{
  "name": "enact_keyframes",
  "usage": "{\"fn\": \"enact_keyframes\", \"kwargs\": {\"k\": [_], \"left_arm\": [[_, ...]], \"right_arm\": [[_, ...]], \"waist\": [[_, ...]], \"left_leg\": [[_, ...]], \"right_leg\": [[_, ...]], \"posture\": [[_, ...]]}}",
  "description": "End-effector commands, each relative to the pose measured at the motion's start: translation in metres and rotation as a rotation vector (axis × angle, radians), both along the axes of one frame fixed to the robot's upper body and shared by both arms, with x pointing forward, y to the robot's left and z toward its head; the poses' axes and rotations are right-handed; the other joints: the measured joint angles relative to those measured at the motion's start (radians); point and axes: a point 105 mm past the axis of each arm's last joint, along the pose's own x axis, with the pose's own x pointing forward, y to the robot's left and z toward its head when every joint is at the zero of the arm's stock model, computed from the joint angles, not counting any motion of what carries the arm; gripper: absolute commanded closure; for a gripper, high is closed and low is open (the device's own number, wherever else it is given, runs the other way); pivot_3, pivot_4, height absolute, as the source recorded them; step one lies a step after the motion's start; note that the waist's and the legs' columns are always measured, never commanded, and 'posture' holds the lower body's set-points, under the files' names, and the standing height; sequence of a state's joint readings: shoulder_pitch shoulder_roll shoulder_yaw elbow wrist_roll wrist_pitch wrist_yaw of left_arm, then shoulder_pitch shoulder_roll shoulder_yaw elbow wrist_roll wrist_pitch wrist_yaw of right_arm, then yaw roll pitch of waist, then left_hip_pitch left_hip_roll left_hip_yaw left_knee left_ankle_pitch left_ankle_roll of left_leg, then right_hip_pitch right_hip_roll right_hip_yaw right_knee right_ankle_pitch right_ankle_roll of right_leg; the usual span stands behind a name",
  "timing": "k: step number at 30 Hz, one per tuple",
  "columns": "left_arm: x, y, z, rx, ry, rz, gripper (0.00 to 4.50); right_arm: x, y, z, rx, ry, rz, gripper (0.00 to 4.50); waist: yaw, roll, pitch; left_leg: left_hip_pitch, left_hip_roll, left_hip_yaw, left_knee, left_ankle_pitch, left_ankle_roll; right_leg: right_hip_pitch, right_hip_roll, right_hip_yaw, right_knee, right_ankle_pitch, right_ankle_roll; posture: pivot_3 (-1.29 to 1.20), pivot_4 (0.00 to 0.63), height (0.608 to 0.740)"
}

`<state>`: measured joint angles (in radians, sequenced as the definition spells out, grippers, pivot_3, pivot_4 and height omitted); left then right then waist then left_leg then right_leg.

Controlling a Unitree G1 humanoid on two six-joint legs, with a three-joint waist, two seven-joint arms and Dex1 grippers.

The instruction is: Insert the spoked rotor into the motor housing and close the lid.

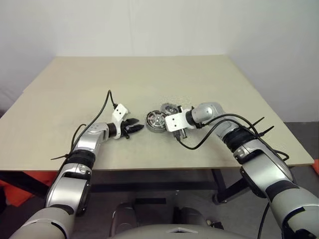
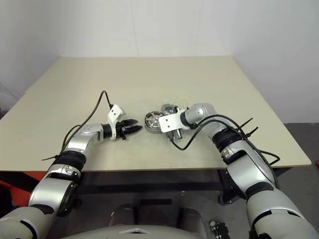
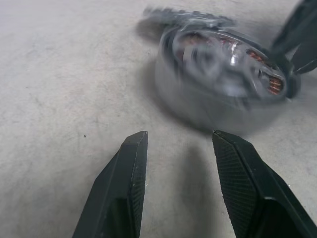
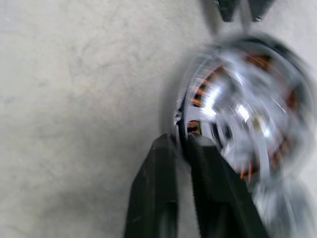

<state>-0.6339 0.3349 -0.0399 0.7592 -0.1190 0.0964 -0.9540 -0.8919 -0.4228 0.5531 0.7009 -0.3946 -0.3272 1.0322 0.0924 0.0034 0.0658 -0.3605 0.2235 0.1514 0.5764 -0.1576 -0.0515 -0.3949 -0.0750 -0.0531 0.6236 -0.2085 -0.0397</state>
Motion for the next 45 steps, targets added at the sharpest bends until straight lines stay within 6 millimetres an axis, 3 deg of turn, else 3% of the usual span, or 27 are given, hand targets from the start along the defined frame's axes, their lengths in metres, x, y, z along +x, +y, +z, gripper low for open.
{"fn": "enact_keyframes", "kwargs": {"k": [1,8,12,16,23,27,33,39,45], "left_arm": [[0.006,0.001,0.016,-0.019,-0.057,0.008,2.30],[0.009,0.004,0.017,-0.016,-0.061,0.027,2.30],[0.011,0.016,0.018,-0.013,-0.063,0.065,2.30],[0.014,0.030,0.021,-0.005,-0.071,0.102,2.30],[0.015,0.052,0.025,0.011,-0.085,0.158,2.30],[0.012,0.055,0.024,0.013,-0.084,0.163,2.30],[0.010,0.055,0.022,0.014,-0.081,0.162,2.30],[0.009,0.050,0.021,0.009,-0.077,0.152,2.30],[0.009,0.046,0.020,0.006,-0.073,0.143,2.30]], "right_arm": [[0.009,0.006,0.004,0.031,-0.051,-0.037,4.48],[0.017,0.008,0.015,0.148,-0.018,-0.151,4.48],[0.006,0.033,0.039,0.326,0.115,-0.182,4.48],[-0.009,0.053,0.046,0.381,0.174,-0.162,4.48],[-0.024,0.074,0.038,0.411,0.243,-0.174,4.48],[-0.026,0.073,0.024,0.369,0.260,-0.197,4.48],[-0.019,0.069,0.021,0.363,0.263,-0.252,4.48],[-0.009,0.071,0.035,0.458,0.237,-0.290,2.57],[-0.018,0.067,0.069,0.613,0.299,-0.306,2.57]], "waist": [[-0.001,0.000,0.000],[-0.002,0.000,0.001],[0.000,-0.001,0.001],[0.003,-0.001,0.001],[0.010,-0.001,0.001],[0.011,-0.001,0.001],[0.011,-0.001,0.002],[0.010,-0.001,0.002],[0.012,-0.001,0.002]], "left_leg": [[0.000,0.000,0.000,0.000,0.000,0.000],[0.002,0.000,0.000,0.000,0.000,-0.001],[0.000,0.000,0.000,0.000,0.001,-0.001],[-0.007,0.001,-0.001,0.000,0.001,-0.001],[-0.015,0.000,-0.001,-0.003,-0.003,0.003],[-0.015,0.000,-0.001,-0.003,-0.003,0.003],[-0.011,0.000,-0.001,-0.004,-0.001,-0.001],[-0.010,0.000,-0.001,-0.005,0.000,-0.002],[-0.010,0.000,-0.001,-0.005,0.000,-0.002]], "right_leg": [[0.000,0.000,0.000,0.000,-0.001,0.001],[-0.002,0.000,0.000,0.000,-0.002,0.004],[-0.003,0.000,0.000,0.000,-0.002,0.004],[-0.010,0.001,-0.001,0.001,0.003,-0.005],[-0.014,0.000,-0.002,-0.005,0.002,-0.006],[-0.014,0.000,-0.002,-0.007,0.002,-0.006],[-0.012,0.000,-0.002,-0.004,0.002,-0.005],[-0.011,0.000,-0.002,-0.003,0.002,-0.005],[-0.011,0.000,-0.002,-0.003,0.002,-0.005]], "posture": [[0.00,0.000,0.740],[0.00,0.000,0.740],[0.00,0.000,0.740],[0.00,0.000,0.740],[0.00,0.000,0.740],[0.00,0.000,0.740],[0.00,0.000,0.740],[0.00,0.000,0.740],[0.00,0.000,0.740]]}}
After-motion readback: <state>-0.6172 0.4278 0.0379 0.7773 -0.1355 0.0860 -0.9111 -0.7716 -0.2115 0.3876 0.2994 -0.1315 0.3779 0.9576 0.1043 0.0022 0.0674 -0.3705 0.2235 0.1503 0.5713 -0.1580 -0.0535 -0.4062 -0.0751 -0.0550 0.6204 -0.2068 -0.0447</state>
